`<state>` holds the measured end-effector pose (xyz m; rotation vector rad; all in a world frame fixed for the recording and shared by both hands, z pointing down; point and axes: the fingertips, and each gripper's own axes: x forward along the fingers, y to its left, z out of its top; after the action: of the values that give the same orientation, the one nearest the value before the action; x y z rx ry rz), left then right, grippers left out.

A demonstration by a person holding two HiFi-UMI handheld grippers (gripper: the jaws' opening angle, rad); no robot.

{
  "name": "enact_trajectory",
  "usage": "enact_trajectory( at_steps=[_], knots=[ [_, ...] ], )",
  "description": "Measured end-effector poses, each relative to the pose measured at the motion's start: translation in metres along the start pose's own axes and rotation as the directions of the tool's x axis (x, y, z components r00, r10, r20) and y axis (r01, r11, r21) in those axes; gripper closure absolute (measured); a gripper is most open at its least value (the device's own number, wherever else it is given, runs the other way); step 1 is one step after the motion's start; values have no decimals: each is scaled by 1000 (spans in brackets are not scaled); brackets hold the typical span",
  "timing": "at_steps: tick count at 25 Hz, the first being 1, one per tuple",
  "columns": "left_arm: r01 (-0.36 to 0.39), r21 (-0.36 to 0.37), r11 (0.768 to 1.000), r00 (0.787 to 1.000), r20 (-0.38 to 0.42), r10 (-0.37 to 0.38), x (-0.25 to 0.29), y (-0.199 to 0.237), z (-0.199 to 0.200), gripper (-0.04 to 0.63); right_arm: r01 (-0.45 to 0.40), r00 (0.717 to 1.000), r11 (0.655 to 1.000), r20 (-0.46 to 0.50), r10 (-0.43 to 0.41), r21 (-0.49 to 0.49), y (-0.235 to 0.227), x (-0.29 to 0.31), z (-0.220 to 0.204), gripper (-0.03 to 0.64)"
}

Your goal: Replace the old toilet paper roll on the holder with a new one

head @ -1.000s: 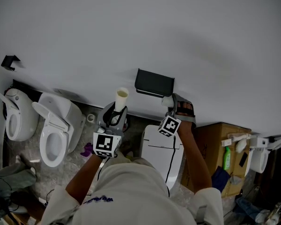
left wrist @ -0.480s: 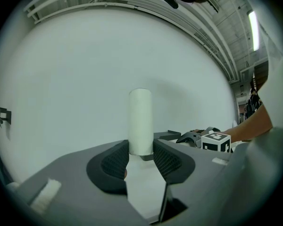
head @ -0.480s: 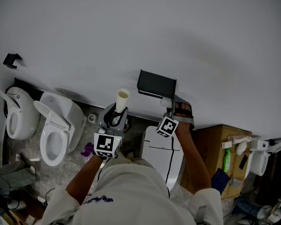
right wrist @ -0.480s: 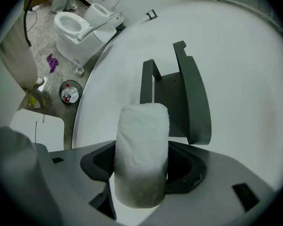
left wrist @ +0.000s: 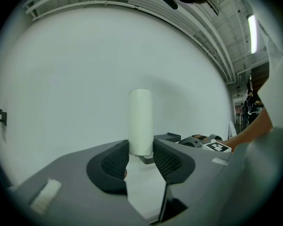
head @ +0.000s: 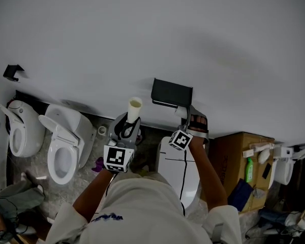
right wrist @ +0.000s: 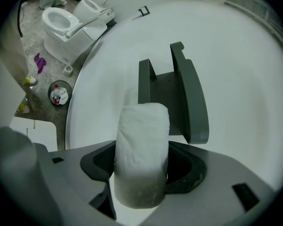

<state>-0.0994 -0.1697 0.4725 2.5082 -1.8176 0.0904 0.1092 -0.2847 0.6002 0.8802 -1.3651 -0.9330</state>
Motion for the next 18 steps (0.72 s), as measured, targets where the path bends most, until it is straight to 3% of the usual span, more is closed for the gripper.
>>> enact_trajectory(
  at_steps=[8, 18],
  knots=[
    [57, -1, 998, 998, -8, -57, -4, 20, 8, 436, 109, 994, 994, -7, -109, 11, -4, -4, 4, 327],
    [98, -7, 995, 995, -11, -98, -5, 31, 0, 436, 116, 993, 993, -22, -116, 17, -4, -2, 13, 327]
  ],
)
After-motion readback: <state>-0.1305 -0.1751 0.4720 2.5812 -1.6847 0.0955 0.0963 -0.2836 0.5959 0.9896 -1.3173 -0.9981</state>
